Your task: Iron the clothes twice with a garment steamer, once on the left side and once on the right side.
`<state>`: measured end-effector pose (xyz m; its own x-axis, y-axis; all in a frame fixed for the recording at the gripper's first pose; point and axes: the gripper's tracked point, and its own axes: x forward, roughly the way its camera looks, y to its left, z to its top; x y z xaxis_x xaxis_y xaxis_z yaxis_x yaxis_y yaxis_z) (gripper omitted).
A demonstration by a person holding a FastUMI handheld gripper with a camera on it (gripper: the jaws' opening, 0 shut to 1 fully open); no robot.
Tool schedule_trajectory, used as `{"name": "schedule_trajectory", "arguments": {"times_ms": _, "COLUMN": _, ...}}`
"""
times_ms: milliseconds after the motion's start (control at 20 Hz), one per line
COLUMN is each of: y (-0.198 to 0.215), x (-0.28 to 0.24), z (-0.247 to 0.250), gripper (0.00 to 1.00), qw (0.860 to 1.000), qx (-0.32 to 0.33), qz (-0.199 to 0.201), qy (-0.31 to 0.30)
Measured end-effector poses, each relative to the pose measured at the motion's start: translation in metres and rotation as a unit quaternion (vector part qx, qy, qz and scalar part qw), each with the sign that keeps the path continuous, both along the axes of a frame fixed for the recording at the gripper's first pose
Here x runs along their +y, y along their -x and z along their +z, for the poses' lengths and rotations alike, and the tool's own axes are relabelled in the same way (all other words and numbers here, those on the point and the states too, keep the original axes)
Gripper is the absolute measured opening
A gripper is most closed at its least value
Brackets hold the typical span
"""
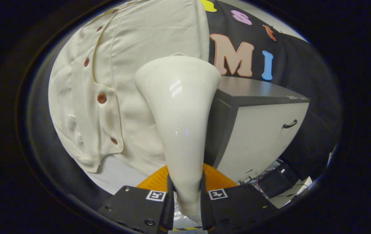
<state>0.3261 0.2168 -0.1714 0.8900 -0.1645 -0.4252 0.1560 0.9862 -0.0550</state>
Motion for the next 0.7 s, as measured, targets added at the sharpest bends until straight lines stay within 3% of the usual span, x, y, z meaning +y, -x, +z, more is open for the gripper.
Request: {"name": "schedule_trajectory", "arguments": {"times_ms": 700, "y": 0.013, "x": 0.013, "z": -0.094, "gripper": 0.34, "qw": 0.998, "qx": 0.053, "qz": -0.018, "qy": 0.017}}
